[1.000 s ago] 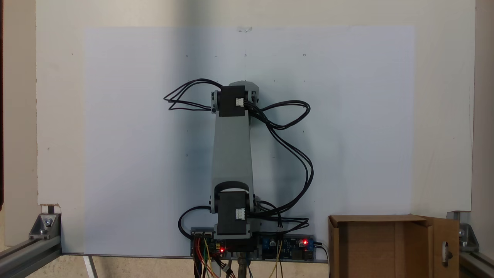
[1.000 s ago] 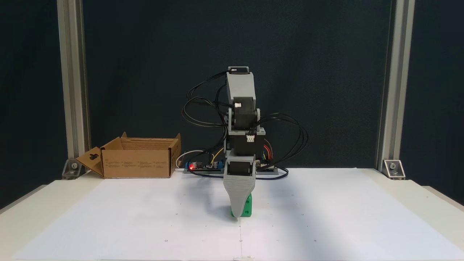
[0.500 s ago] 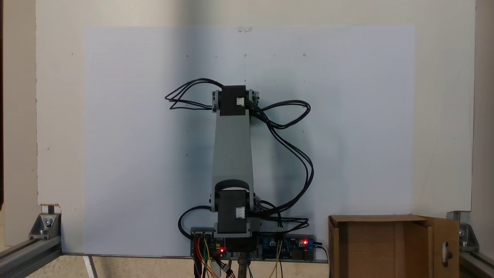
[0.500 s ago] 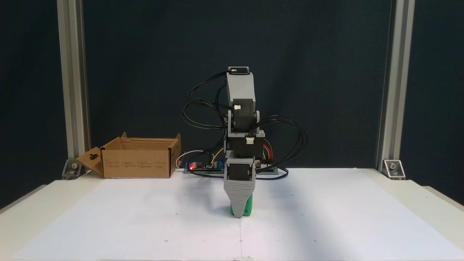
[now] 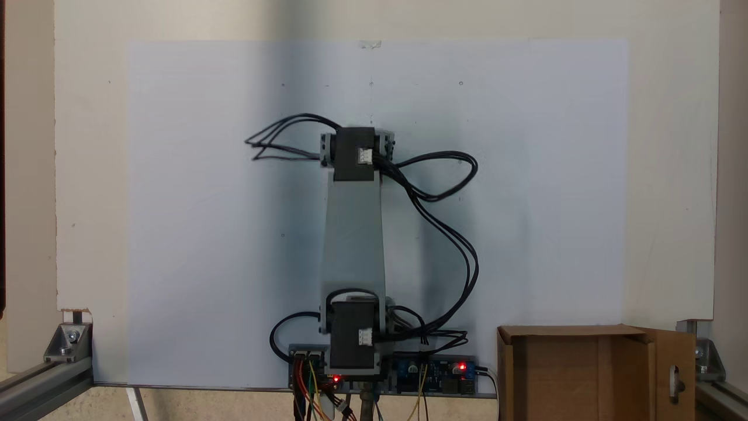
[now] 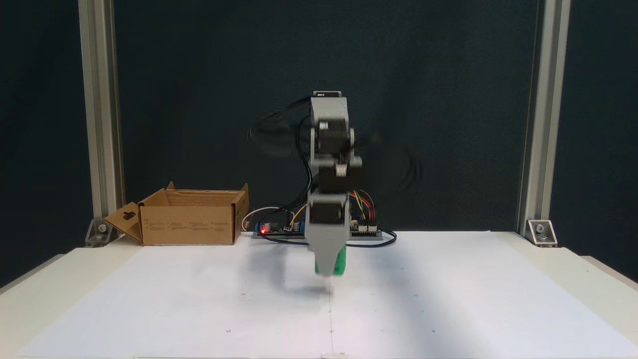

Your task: Grasp a green dice and put it in the bin.

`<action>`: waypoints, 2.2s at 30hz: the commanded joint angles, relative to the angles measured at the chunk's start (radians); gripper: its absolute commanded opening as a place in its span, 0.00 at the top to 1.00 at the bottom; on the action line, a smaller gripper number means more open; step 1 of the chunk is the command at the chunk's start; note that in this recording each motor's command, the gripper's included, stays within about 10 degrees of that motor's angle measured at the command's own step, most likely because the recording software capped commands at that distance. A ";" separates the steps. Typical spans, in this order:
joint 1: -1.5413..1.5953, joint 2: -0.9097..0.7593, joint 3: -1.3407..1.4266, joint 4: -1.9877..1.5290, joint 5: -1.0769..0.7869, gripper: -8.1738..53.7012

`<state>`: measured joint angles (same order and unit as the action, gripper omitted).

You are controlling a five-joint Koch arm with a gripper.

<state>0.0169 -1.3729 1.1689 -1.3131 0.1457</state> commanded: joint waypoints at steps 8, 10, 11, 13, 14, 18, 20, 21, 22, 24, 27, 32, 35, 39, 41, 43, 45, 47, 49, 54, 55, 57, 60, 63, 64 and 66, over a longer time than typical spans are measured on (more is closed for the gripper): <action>0.049 -0.242 -0.288 -0.287 0.000 0.68; 0.060 -0.307 -0.293 -0.296 0.000 0.68; 0.063 -0.327 -0.293 -0.299 0.000 0.68; 0.063 -0.357 -0.293 -0.304 0.000 0.68; 0.063 -0.362 -0.295 -0.304 0.000 0.68; 0.060 -0.368 -0.293 -0.313 0.000 0.68; 0.055 -0.368 -0.293 -0.313 -0.002 0.68; 0.051 -0.368 -0.293 -0.313 -0.002 0.68; 0.044 -0.368 -0.293 -0.313 -0.002 0.68; 0.015 -0.367 -0.293 -0.311 -0.015 0.68; -0.051 -0.368 -0.295 -0.311 -0.060 0.68; -0.245 -0.377 -0.322 -0.311 -0.183 0.68; -0.426 -0.383 -0.364 -0.310 -0.284 0.68; -0.690 -0.371 -0.422 -0.298 -0.407 0.68; -0.826 -0.348 -0.451 -0.279 -0.445 0.68; -0.957 -0.327 -0.479 -0.258 -0.477 0.68; -1.083 -0.302 -0.509 -0.238 -0.500 0.68; -1.200 -0.267 -0.545 -0.225 -0.535 0.68; -1.305 -0.224 -0.580 -0.209 -0.549 0.68; -1.529 -0.115 -0.624 -0.084 -0.569 0.68; -1.566 -0.095 -0.626 -0.060 -0.571 0.68; -1.623 -0.055 -0.627 -0.034 -0.586 0.68; -1.718 0.009 -0.629 -0.018 -0.632 0.68; -1.790 0.048 -0.629 -0.023 -0.657 0.68; -1.809 0.064 -0.629 -0.026 -0.658 0.68; -1.821 0.080 -0.629 -0.038 -0.658 0.68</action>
<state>-1.7794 -1.2763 0.6090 -1.3683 -0.4234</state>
